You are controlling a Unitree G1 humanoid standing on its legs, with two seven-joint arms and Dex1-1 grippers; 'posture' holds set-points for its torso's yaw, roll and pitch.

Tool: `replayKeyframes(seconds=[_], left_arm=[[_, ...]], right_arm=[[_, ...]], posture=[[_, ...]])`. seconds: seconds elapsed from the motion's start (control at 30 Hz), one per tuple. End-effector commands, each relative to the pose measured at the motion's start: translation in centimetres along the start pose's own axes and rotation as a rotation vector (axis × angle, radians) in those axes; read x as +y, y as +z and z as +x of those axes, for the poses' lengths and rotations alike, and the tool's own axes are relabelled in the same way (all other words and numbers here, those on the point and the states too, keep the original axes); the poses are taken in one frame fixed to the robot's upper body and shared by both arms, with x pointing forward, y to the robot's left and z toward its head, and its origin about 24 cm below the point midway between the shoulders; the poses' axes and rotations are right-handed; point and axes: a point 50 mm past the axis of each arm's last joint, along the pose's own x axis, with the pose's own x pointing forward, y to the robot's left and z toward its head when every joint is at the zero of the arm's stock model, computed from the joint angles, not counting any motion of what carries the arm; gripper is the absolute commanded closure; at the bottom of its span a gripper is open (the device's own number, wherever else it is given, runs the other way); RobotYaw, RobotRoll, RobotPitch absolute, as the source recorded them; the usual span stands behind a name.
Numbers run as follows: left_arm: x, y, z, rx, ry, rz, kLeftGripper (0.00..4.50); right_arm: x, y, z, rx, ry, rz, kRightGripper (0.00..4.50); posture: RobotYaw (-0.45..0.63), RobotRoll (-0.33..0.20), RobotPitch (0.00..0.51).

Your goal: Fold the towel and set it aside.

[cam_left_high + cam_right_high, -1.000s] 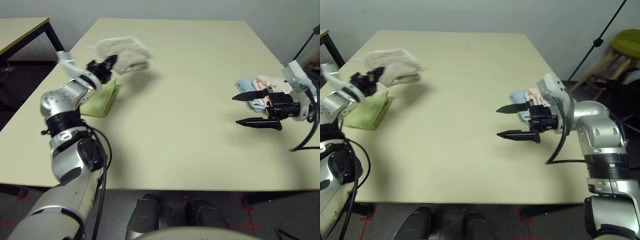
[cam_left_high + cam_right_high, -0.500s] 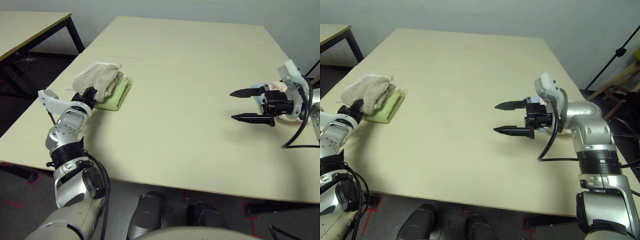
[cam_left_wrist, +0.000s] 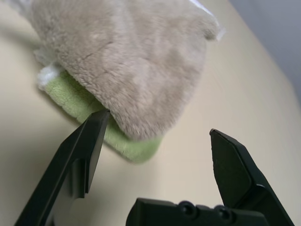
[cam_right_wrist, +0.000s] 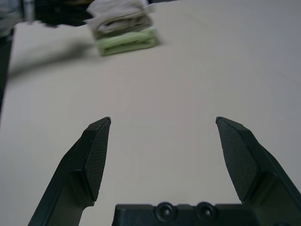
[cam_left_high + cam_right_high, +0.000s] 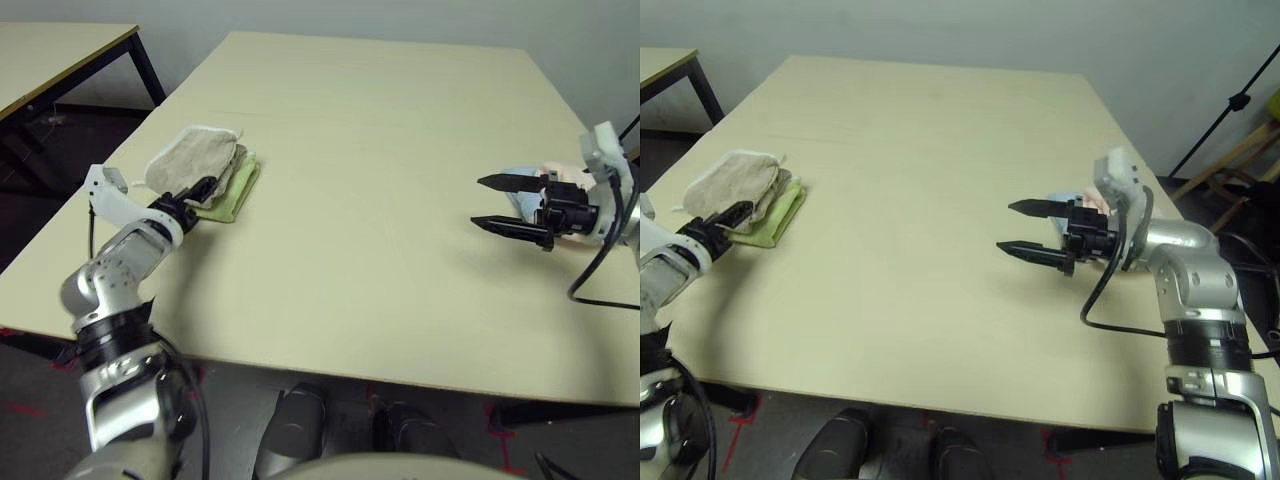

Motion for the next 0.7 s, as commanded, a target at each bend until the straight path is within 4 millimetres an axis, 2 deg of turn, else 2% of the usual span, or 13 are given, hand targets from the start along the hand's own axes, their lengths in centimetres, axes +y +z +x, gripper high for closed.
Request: replayKeyframes(seconds=[0.03, 0.17, 0.27, 0.47, 0.57, 0.7], left_arm=[[-1.3, 1.3, -0.5, -0.055, -0.035, 0.147, 0.02], [-2.4, 3.6, -0.1, -0.245, -0.064, 0.295, 0.02], [-2.3, 3.5, 0.5, -0.322, -0.068, 0.344, 0.02], [-1.1, 1.0, 1.2, -0.407, -0.020, 0.427, 0.02], [0.3, -1.2, 1.4, -0.438, 0.046, 0.465, 0.02], [1.4, -3.1, 1.4, -0.465, 0.106, 0.498, 0.02]], right_arm=[[-0.5, -0.1, -0.3, -0.055, -0.156, 0.020, 0.00], [-1.9, 0.2, -0.4, -0.154, -0.381, 0.027, 0.00], [-2.9, 0.5, -0.7, -0.243, -0.565, 0.044, 0.00], [-3.6, -0.6, -1.9, -0.296, -0.860, 0.042, 0.00], [-3.1, -2.4, -2.3, -0.267, -1.016, 0.039, 0.00], [-2.6, -4.2, -2.6, -0.245, -1.114, 0.053, 0.00]], posture=[[0.19, 0.000, 0.106], [0.19, 0.000, 0.100], [0.18, 0.000, 0.097], [0.17, 0.000, 0.087], [0.16, 0.000, 0.085], [0.15, 0.000, 0.079]])
